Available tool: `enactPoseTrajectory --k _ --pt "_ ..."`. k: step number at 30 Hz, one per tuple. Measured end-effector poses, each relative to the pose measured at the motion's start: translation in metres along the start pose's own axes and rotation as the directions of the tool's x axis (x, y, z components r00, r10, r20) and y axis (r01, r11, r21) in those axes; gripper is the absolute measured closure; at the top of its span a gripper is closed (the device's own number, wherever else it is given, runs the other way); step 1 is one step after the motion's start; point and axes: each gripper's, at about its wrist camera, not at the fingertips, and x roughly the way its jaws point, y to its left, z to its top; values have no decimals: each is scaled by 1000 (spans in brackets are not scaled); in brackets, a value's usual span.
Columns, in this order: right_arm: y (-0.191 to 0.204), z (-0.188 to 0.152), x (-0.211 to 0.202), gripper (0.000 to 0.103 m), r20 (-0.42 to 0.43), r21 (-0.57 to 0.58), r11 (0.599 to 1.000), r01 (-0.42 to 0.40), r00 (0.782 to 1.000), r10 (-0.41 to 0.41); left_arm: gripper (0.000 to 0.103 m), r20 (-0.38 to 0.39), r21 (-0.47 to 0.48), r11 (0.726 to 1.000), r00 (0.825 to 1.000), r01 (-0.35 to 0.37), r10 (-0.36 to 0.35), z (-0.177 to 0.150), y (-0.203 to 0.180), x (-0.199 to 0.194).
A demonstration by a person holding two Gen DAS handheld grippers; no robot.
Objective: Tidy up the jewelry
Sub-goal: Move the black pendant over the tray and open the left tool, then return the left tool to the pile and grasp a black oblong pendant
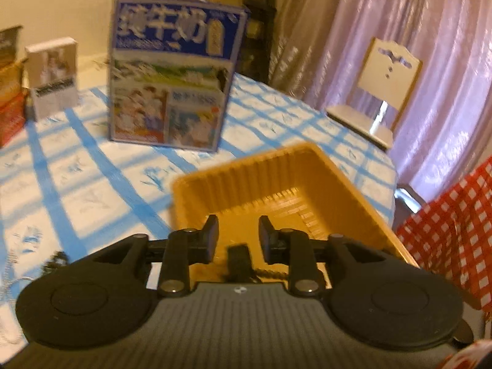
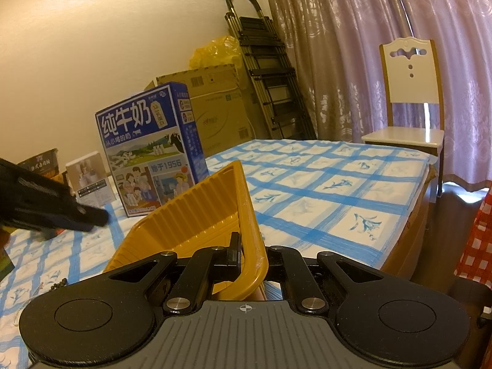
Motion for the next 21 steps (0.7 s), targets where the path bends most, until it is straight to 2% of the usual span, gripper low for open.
enactPoseTrajectory --k 2,6,12,15,21 --pt "0 0 0 97 -1 3 1000 -1 1000 1 69 16 -13 999 999 -31 31 1 11 -13" --pt "0 1 0 96 -1 3 1000 -1 1000 1 67 34 -35 992 992 -117 118 -3 41 -40" --pt "0 1 0 96 -1 1 1000 0 1000 0 66 -1 -99 962 967 -254 255 -26 88 -74" --pt "1 2 -1 96 0 -3 1000 0 1000 0 66 -38 -126 950 958 -287 284 -45 99 -82" --pt "3 3 -2 97 5 -18 1000 2 1000 -2 63 -117 -165 939 952 -300 284 -85 101 -88"
